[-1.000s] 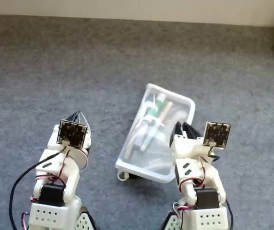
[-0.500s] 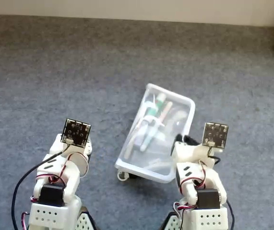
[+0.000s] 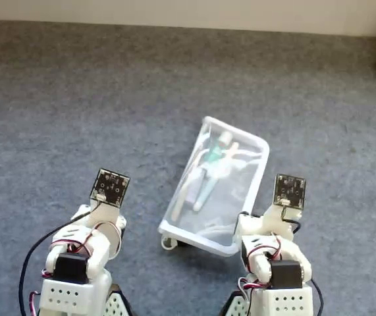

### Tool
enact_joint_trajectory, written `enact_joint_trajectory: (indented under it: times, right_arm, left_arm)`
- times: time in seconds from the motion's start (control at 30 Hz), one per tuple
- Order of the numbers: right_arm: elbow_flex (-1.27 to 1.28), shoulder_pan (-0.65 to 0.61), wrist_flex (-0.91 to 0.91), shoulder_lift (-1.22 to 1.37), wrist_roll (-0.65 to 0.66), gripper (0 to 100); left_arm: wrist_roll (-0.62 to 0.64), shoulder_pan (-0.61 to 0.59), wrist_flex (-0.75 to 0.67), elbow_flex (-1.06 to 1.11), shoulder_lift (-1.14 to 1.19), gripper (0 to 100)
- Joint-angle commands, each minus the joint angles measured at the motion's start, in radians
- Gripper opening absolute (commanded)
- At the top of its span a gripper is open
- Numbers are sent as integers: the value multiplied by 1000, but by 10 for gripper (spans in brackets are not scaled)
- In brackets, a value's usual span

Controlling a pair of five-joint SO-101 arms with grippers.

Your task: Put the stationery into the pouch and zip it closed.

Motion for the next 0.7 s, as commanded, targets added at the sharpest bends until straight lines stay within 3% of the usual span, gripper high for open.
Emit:
enact_joint_trajectory:
  times: [0.0, 0.67]
  right_arm:
    - [125, 8, 21, 2, 12, 55]
    - [125, 8, 21, 2, 12, 55]
  left_arm:
    - [6, -16, 58, 21, -15, 7]
    - [6, -13, 100, 21, -15, 7]
